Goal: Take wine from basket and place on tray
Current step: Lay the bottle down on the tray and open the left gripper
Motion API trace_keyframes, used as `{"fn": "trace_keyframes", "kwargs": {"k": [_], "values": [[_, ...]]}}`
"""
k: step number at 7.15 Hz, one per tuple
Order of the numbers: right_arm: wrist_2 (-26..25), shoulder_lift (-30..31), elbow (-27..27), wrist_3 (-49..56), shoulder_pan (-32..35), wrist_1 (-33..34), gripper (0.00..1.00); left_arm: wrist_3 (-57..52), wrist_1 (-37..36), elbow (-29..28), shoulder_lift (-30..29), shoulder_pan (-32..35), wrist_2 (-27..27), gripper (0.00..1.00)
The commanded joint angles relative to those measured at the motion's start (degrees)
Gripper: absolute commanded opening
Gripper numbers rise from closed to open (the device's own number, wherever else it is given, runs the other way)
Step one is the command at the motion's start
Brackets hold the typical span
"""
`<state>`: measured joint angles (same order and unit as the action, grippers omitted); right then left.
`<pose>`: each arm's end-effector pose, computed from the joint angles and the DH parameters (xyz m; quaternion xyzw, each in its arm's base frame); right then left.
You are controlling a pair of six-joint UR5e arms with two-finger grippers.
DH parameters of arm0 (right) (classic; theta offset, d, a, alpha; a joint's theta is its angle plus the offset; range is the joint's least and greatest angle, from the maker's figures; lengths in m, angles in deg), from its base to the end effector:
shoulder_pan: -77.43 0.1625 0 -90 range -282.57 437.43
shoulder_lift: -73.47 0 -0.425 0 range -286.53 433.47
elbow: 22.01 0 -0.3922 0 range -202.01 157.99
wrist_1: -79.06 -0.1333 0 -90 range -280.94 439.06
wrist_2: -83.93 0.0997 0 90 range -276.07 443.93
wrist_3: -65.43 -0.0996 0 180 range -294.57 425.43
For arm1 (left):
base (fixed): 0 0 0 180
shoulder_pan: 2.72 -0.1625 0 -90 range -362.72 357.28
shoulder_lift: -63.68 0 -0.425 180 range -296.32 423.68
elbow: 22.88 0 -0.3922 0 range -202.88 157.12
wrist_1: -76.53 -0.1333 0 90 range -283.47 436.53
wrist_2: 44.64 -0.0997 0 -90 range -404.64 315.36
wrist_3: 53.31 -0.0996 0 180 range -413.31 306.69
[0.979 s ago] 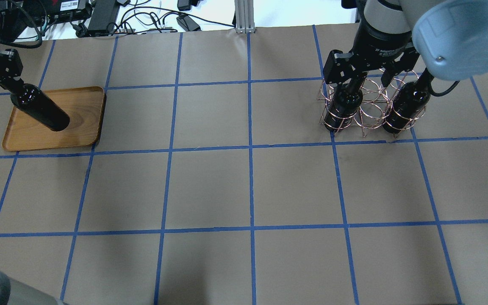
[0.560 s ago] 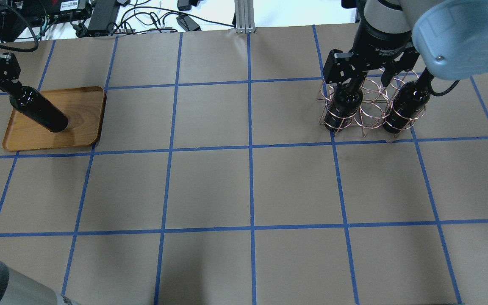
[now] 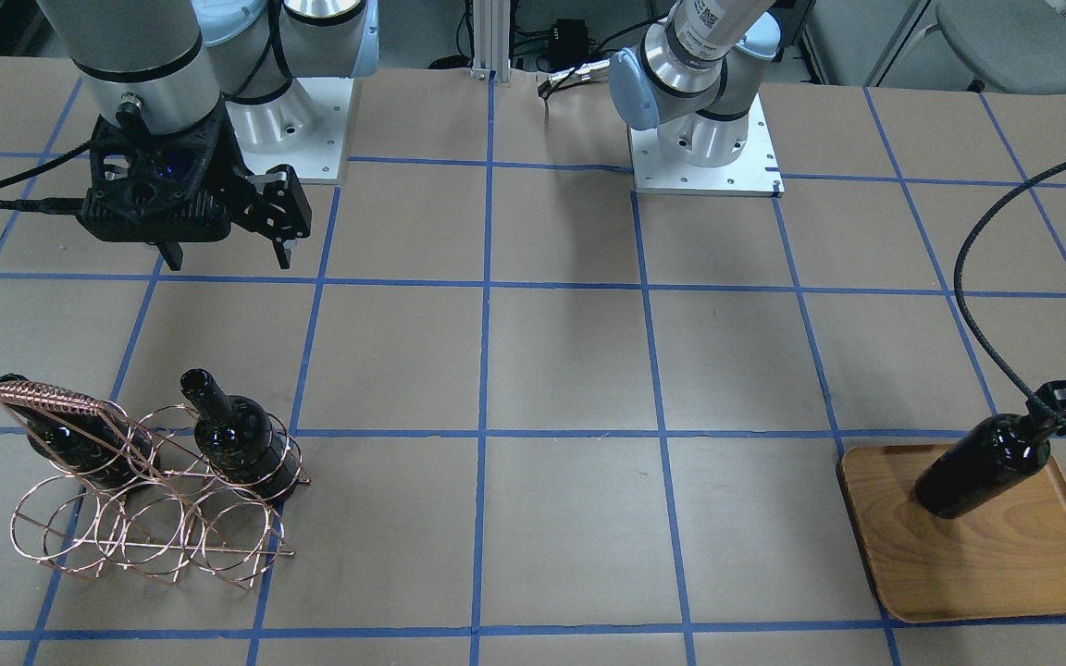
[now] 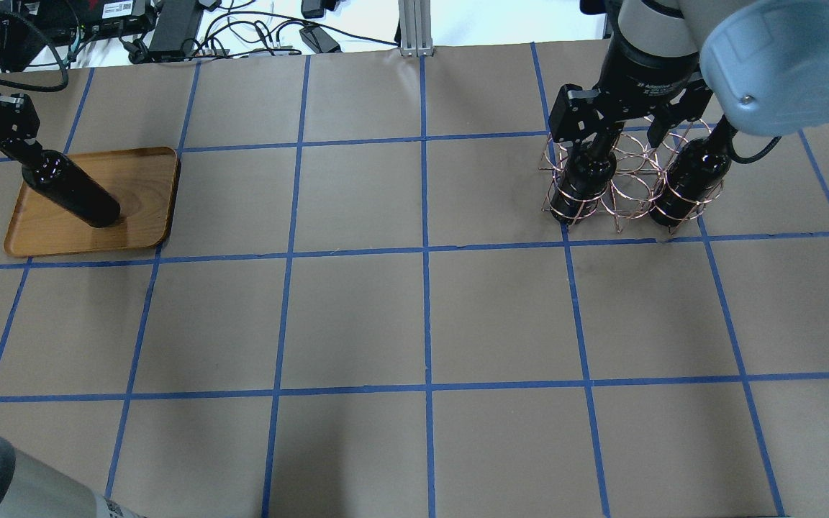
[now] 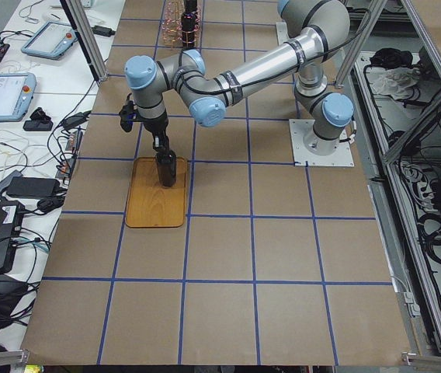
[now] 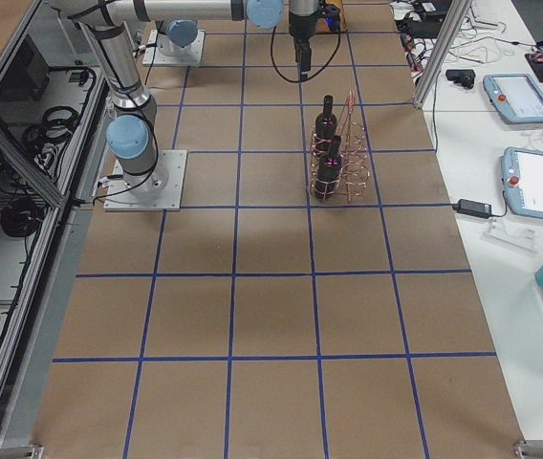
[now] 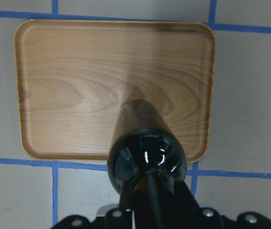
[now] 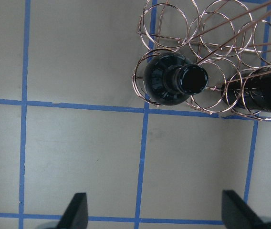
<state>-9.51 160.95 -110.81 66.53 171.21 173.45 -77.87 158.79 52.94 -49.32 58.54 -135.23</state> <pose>0.1610 -0.5061 0.4841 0.0417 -0.9983 0.0275 0.0294 0.1973 -0.6348 0.3921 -0.0364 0.9993 0.0107 0.0004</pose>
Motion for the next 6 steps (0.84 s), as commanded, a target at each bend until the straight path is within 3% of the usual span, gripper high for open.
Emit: {"fn": "trace_keyframes", "kwargs": {"k": [1,2,3,6], "values": [[0.0,0.0,0.0,0.0,0.0,0.0,1.00,-0.1,-0.2,0.5,-0.2,-0.2,0.3,0.17],[0.0,0.0,0.0,0.0,0.0,0.0,1.00,-0.6,-0.2,0.9,-0.2,-0.3,0.3,0.68],[0.0,0.1,0.0,0.0,0.0,0.0,1.00,-0.6,-0.2,0.9,-0.2,-0.3,0.3,0.97],[-0.1,0.1,-0.1,0.0,0.0,0.0,1.00,-1.3,0.4,0.0,2.2,-0.3,-0.3,1.00]]}}
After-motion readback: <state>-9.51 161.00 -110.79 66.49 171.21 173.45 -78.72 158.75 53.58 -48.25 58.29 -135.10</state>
